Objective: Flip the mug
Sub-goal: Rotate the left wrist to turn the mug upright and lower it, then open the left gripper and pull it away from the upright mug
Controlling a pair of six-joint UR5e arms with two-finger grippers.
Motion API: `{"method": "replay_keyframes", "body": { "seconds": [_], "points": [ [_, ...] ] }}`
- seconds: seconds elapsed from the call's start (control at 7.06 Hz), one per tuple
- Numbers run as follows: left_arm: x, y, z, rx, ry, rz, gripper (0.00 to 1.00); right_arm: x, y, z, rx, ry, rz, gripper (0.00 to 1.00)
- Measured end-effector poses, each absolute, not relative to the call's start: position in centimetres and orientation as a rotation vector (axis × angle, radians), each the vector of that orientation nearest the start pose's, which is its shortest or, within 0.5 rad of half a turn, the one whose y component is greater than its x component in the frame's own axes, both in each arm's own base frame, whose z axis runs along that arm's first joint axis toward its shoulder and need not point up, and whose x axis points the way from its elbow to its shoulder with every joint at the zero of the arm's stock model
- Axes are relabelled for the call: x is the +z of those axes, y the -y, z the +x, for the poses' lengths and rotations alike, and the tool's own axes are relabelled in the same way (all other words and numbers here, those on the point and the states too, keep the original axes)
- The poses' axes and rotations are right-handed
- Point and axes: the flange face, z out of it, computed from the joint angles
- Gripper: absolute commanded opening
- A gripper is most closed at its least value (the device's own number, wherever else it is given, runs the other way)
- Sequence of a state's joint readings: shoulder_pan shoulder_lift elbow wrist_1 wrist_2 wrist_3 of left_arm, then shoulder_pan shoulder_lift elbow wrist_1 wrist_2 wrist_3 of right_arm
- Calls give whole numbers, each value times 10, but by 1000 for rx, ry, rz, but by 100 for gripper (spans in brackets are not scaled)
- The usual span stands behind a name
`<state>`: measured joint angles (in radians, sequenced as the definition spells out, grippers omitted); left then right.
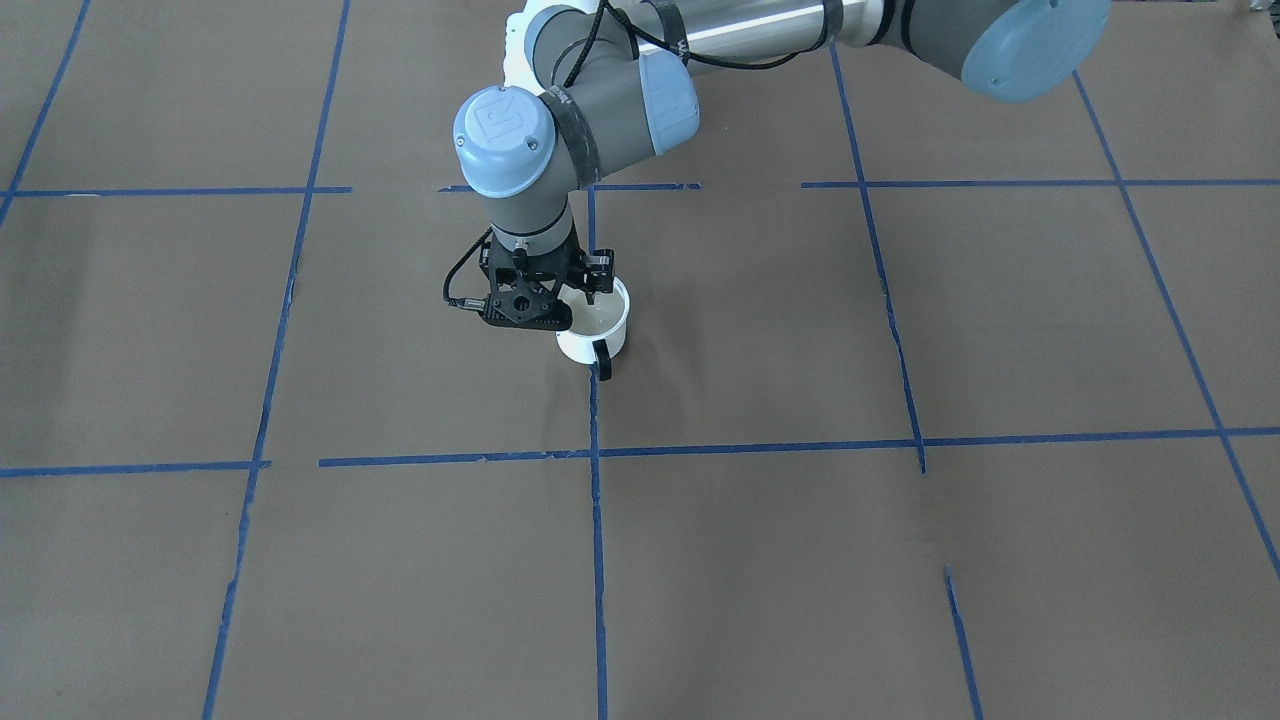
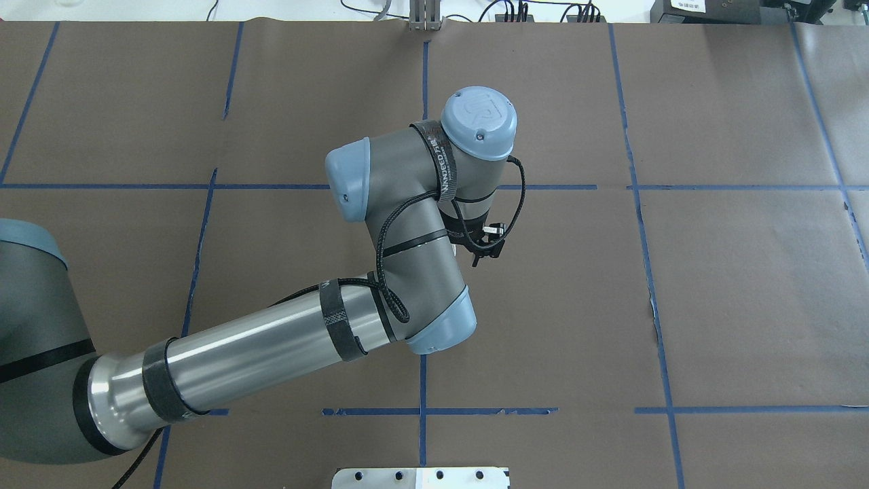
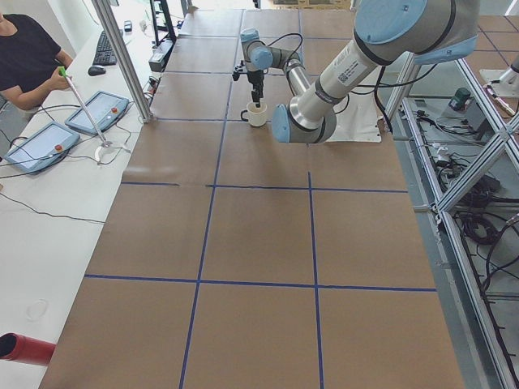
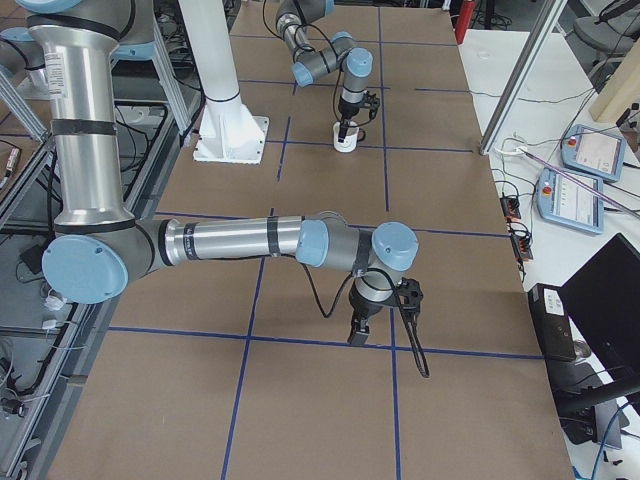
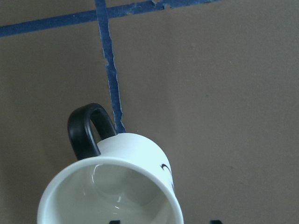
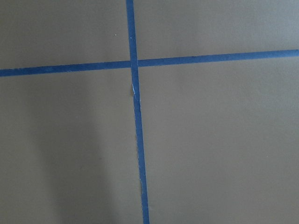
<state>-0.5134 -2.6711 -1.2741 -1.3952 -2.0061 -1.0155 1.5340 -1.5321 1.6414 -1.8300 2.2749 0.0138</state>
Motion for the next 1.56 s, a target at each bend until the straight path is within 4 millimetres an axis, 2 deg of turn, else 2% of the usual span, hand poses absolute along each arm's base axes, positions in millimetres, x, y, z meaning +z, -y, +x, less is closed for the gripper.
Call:
{"method": "replay_keyframes", "body": {
  "seconds": [0.14, 0.28, 0.42, 0.57, 0.71, 0.99, 1.56],
  "points": [
    [77, 463, 629, 190, -756, -33, 100, 634, 496, 51, 31, 699, -162, 100],
    [64, 465, 607, 209, -771, -4, 100, 635, 496, 51, 31, 699, -162, 100],
    [56, 471, 574, 208, -794, 34, 100, 635, 496, 51, 31, 699, -162, 100],
    [63, 475, 535, 209, -819, 79, 100, 635, 496, 51, 31, 699, -162, 100],
    [79, 484, 492, 225, -830, 134, 100, 635, 496, 51, 31, 699, -162, 100],
    [123, 516, 409, 270, -800, 240, 100, 635, 496, 51, 31, 699, -162, 100],
    [236, 585, 239, 406, -637, 382, 100, 635, 496, 51, 31, 699, -162, 100]
  ]
}}
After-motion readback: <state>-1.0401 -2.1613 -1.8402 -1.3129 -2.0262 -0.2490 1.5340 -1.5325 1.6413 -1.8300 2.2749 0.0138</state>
